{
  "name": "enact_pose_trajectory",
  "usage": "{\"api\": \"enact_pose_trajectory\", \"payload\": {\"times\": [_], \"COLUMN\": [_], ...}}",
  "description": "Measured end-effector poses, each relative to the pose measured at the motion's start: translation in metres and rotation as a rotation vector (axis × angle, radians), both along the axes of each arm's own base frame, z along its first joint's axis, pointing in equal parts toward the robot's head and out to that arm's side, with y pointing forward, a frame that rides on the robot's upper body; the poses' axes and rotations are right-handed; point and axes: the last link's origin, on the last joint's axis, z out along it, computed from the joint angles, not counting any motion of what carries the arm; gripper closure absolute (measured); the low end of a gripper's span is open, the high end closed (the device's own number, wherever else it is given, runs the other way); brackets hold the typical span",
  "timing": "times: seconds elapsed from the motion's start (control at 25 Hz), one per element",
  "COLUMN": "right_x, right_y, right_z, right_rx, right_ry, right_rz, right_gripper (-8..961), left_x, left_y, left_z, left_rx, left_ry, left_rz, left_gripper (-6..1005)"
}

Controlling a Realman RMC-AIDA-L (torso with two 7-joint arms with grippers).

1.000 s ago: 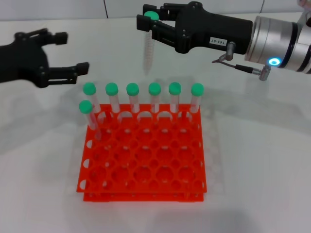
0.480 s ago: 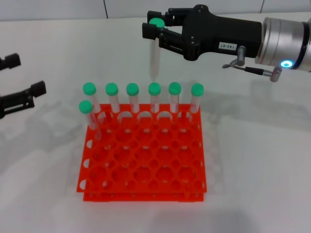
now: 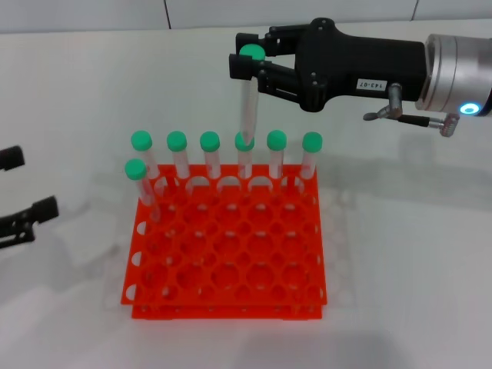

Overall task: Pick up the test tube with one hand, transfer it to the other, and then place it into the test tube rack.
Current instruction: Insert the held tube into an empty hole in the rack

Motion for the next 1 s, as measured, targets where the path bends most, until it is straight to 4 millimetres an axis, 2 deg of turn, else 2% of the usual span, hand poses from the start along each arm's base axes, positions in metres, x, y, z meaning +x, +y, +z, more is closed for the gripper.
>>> {"api": "enact_pose_trajectory", "payload": {"times": [0.24,0.36,0.64,0.76,1.0], "right_x": [-0.004,-0.005,-0.007,-0.013,-0.021], "right_y": [-0.007,-0.01,-0.012,-0.019,-0.035], "right_z": [-0.002,-0.009,-0.032,-0.043,-0.046], "right_rx": [-0.037,-0.047,-0.025,0.004,0.031], "right_ry": [0.016,0.023,-0.041,-0.07,-0.048], "right_rz": [0.027,0.022,0.008,0.026,0.042], "right_gripper": [681,681,681,681,681], "left_x": [0.002,0.002,0.004,0.003,0.002], "left_y": [-0.018,-0.022,-0.022,-0.02,-0.018], "left_z": [0.017,0.023,0.026,0.025,0.024], "left_rx": [-0.067,-0.088,-0.103,-0.115,-0.131], "left_ry": [0.069,0.102,0.122,0.134,0.147], "left_rz": [0.039,0.068,0.078,0.086,0.098], "left_gripper": [115,115,115,115,115]}}
